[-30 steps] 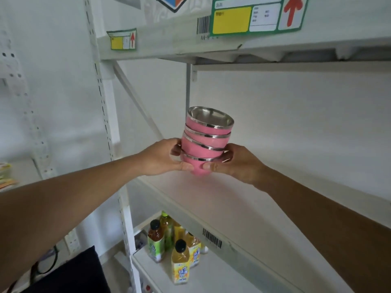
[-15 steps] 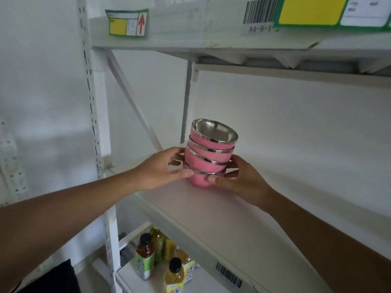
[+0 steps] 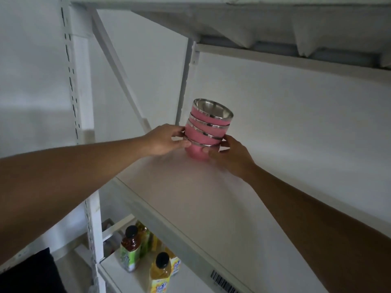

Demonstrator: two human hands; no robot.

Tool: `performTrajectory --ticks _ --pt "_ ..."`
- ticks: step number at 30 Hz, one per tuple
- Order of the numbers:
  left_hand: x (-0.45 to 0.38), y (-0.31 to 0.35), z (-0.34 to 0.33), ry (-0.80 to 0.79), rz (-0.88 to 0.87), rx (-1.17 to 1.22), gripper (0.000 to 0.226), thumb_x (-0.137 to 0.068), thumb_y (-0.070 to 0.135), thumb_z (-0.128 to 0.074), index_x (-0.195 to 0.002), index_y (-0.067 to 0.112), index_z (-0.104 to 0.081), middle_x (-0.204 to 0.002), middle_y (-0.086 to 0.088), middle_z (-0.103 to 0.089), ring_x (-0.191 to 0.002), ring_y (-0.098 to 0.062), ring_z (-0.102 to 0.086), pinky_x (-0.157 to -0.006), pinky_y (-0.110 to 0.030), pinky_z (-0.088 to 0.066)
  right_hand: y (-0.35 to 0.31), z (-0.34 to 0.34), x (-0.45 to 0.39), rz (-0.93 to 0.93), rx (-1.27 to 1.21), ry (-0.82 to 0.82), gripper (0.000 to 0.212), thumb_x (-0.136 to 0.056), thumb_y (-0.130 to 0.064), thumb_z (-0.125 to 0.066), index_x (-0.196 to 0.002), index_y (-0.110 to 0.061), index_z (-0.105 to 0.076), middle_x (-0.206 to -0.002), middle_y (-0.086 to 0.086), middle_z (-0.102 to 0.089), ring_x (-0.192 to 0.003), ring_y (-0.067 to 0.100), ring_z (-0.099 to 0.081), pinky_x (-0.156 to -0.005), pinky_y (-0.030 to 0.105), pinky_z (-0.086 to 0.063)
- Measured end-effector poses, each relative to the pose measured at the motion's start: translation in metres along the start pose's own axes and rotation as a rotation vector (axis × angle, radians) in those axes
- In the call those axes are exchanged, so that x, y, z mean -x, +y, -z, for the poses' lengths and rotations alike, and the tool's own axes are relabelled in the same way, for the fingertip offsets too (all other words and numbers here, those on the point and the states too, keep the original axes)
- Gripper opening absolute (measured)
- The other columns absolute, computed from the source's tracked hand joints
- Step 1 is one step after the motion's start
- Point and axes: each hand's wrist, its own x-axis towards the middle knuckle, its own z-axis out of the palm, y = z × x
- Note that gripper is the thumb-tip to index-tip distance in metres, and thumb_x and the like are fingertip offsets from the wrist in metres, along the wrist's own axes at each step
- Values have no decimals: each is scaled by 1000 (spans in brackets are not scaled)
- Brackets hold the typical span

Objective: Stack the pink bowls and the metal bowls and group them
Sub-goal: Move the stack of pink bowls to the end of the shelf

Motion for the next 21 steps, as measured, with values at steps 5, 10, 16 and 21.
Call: performTrajectory --ticks 5,10,16,21 --pt "-23 1 -4 -23 56 -125 43 -112 36 -63 -150 18 -67 -151 -5 -70 -145 -22 -60 -122 -42 -42 5 -10 -23 -50 79 20 82 -87 -64 -82 -155 -26 -57 -145 -6 -69 -124 21 -70 -84 31 -57" --pt "-21 2 -8 -25 123 -166 50 -113 46 -56 -153 18 -62 -154 -7 -66 -145 -26 -58 -117 -40 -43 11 -8 -17 -64 161 3 90 -91 -70 -73 -164 -24 -47 -156 0 -62 -139 25 -61 -103 38 -52" --pt "28 14 0 22 152 -483 45 -108 54 -56 -135 21 -71 -136 -6 -74 -117 -28 -69 -102 -43 -57 12 28 24 -41 565 -54 25 -91 -49 -62 -80 -30 -73 -101 1 -77 -96 30 -73 -85 38 -61" --pt "70 60 -1 20 165 -676 38 -106 53 -52 -116 26 -77 -122 0 -78 -102 -26 -71 -91 -41 -59 0 60 58 -9 739 -207 23 -95 -52 -62 -82 -33 -64 -112 3 -72 -101 30 -70 -92 39 -59"
